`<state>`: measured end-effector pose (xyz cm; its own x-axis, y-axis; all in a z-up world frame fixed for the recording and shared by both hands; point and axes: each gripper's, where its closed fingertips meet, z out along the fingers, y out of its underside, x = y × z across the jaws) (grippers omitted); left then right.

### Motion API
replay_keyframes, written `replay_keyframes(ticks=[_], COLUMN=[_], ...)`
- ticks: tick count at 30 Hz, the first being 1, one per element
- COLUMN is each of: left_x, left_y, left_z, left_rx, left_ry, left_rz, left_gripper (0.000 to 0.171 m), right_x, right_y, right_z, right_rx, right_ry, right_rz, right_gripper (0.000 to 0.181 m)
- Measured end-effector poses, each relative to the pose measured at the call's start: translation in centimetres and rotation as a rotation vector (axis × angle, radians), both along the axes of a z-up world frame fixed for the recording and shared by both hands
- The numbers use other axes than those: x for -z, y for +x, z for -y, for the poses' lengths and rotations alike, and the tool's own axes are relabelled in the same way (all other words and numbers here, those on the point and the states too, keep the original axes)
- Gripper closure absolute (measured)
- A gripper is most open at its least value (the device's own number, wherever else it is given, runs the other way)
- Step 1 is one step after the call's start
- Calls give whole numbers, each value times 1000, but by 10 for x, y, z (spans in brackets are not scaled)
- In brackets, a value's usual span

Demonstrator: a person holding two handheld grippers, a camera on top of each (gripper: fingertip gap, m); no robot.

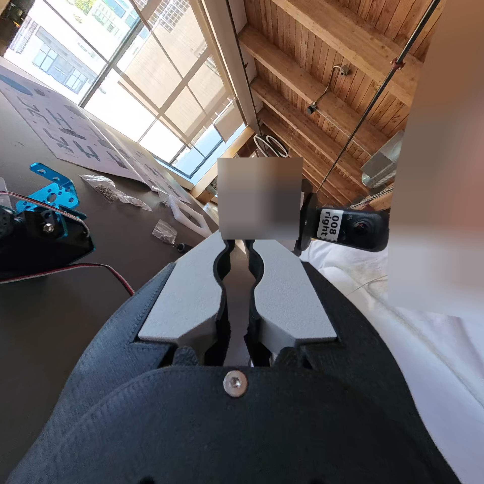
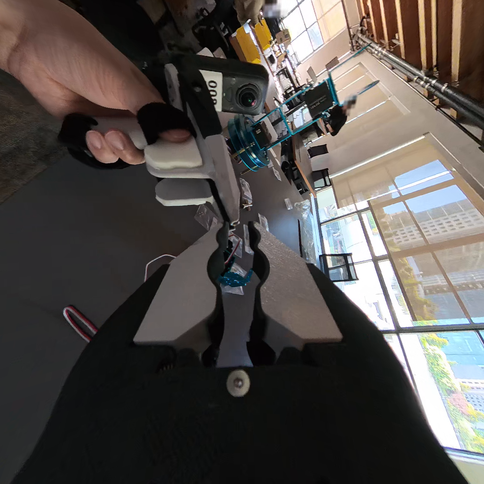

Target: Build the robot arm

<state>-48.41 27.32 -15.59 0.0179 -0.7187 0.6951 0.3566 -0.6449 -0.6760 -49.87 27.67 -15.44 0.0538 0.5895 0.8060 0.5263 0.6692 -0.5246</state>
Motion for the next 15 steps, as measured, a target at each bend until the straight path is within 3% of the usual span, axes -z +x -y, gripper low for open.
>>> replay_keyframes(ticks=[15], left_x=[7], left_y=[0], left_z=[-5], left_rx=[-11], left_ry=[-35], left_rz=[-12], left_gripper=[165], right_x=[11], right_y=[-3], right_z=[-4], right_rx=[32], right_ry=[-43], right_rz=[34], right_gripper=[174])
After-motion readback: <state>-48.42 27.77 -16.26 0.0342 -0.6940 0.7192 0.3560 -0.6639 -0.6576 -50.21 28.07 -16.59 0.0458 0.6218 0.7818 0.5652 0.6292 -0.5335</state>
